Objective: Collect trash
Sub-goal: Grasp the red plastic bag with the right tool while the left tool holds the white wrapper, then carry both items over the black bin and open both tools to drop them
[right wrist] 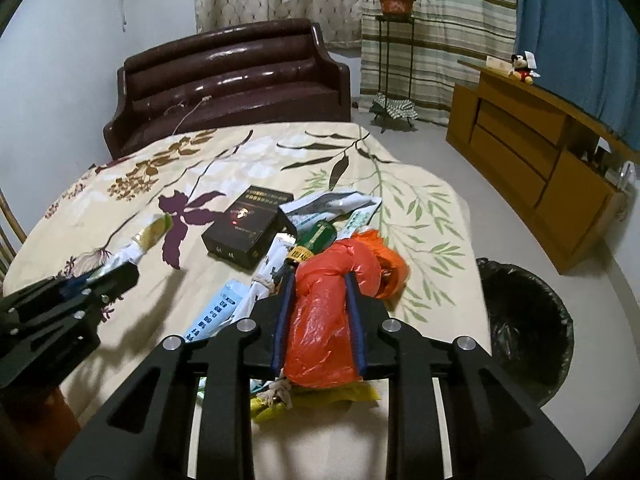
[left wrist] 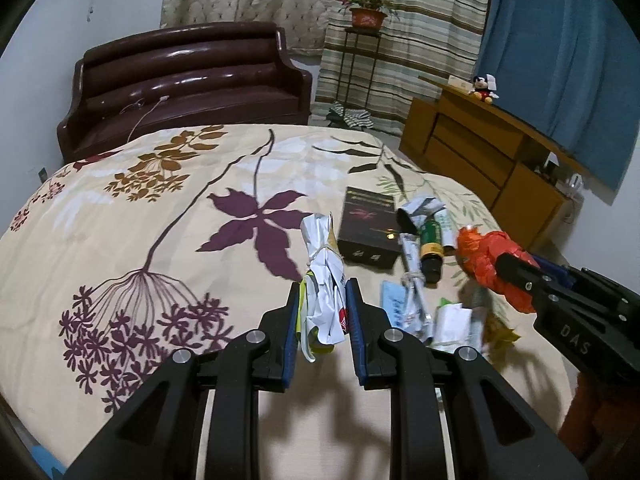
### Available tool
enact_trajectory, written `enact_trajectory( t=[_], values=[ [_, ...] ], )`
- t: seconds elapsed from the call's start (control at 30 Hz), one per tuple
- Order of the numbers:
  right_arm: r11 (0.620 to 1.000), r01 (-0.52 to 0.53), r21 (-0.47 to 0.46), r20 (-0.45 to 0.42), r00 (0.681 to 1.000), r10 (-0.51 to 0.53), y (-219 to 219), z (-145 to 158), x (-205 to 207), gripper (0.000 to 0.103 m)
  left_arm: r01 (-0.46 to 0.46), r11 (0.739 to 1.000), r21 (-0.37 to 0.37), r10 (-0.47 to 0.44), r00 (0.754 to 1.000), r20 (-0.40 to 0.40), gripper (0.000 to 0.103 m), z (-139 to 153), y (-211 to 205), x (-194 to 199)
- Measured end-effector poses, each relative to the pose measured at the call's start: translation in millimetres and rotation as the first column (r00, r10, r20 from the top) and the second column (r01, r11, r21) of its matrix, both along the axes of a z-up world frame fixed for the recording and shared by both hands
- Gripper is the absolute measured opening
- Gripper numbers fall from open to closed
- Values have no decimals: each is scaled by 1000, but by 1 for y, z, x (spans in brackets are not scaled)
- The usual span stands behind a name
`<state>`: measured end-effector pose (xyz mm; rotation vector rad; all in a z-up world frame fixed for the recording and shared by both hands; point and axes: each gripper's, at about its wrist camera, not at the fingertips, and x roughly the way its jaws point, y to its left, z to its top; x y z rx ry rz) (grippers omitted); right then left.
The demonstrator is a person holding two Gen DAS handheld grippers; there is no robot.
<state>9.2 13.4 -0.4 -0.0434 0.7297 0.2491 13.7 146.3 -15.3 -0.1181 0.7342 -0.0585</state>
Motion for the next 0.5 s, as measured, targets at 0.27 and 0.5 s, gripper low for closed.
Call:
enact_trajectory(
  t=[0.27, 0.5],
  values=[
    [999, 50, 3, 46, 998, -50, -33, 15, -10, 24, 63, 998, -20, -63, 997, 41, 23, 14, -35, -2],
    [985, 174, -6, 57, 983, -173, -90, 13, -12, 24, 164, 986, -19, -162, 985, 66, 23, 21, -86, 1]
  ],
)
